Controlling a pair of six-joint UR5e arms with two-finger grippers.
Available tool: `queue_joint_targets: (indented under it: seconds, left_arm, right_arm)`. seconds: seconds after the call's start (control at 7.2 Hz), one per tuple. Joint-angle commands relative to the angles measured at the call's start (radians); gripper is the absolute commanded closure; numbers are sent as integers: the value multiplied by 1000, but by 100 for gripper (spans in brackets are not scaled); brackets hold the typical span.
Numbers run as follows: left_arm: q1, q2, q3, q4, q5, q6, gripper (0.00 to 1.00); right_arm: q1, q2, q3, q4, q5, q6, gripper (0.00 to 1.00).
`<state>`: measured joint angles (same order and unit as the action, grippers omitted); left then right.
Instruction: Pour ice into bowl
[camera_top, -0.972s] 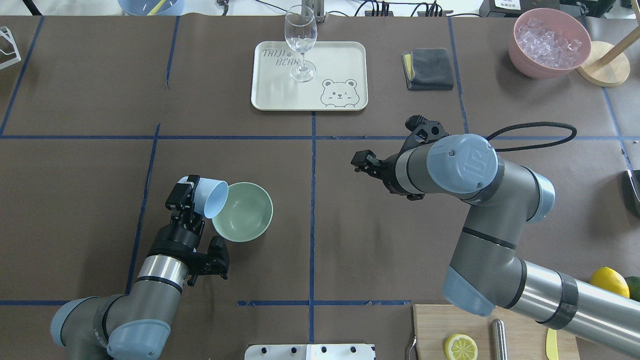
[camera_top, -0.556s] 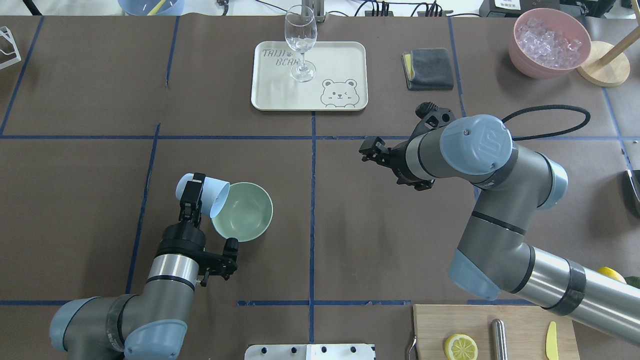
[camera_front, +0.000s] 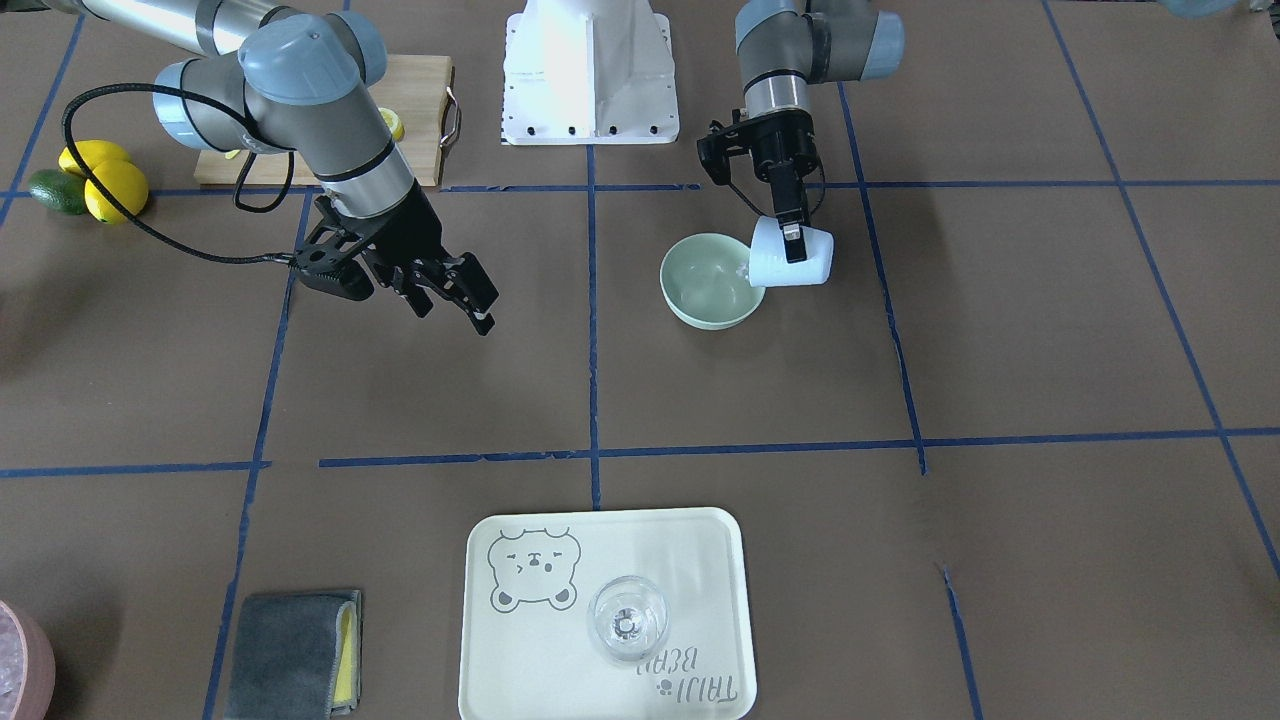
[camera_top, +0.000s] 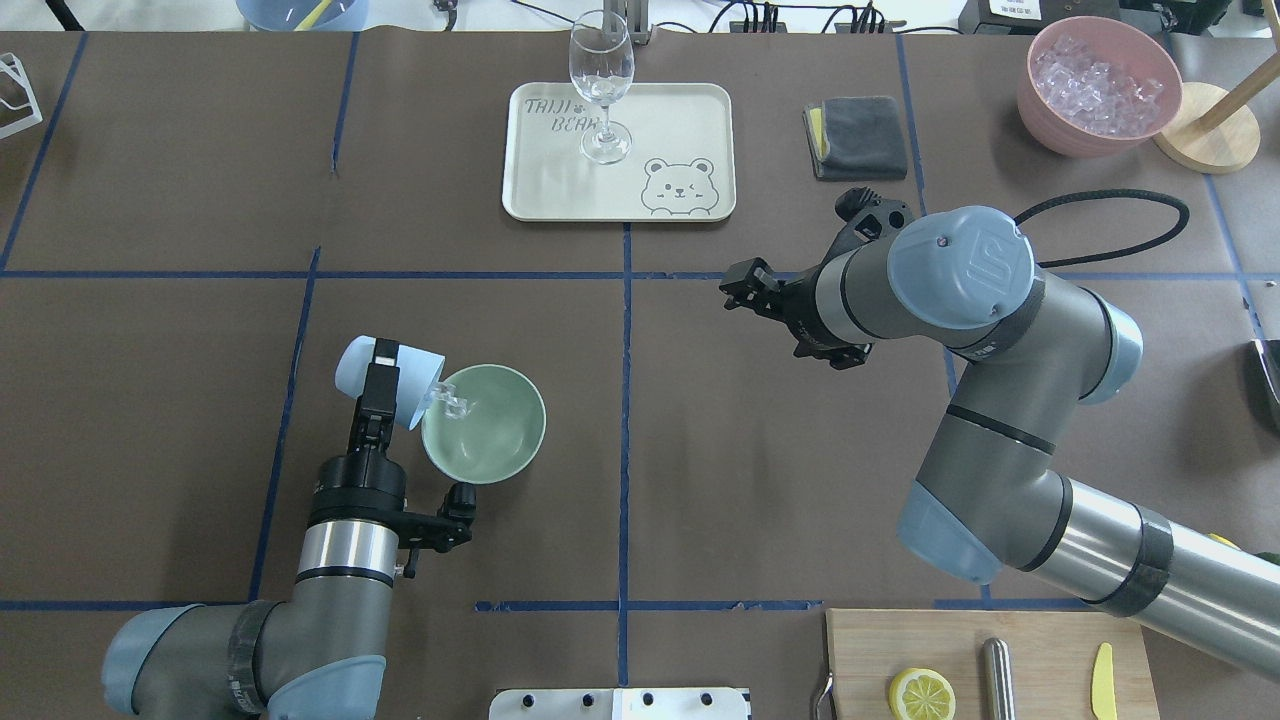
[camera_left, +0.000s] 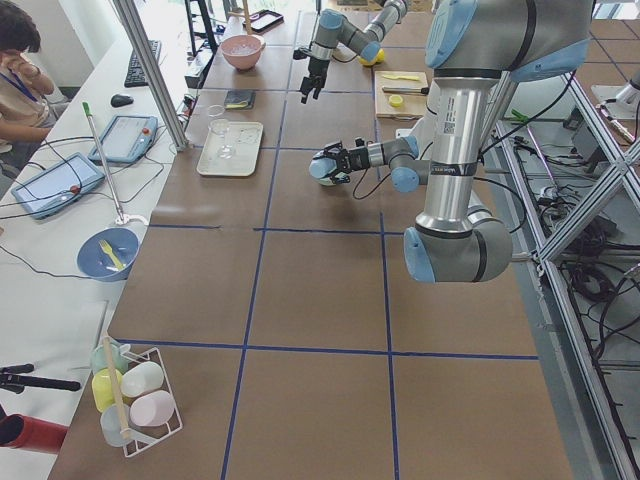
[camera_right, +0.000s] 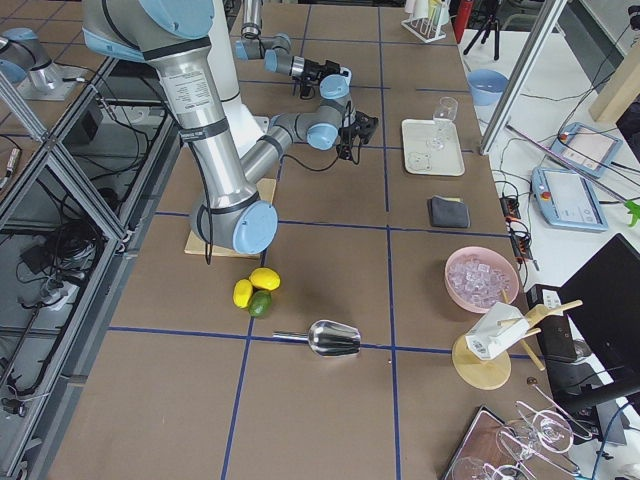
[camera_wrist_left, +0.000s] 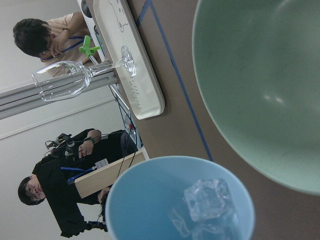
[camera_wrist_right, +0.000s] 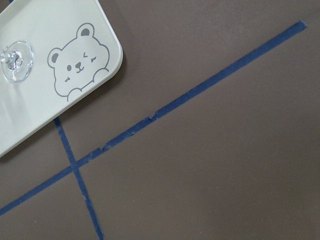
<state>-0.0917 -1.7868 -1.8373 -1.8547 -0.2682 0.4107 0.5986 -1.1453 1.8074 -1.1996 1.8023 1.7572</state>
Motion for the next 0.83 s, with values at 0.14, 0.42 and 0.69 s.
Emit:
queue_joint_targets:
  seconds: [0.14,0.42,0.69]
  left_arm:
    - [4,1,16,6,115,0,100]
    - [6,0,23,5,126,0,100]
    - [4,1,-70,-39,71,-12,100]
  right_arm:
    - [4,1,0,0,17,2,0]
    - [4,1,0,0,22,2,0]
    - [18,1,3,2,37,2,0]
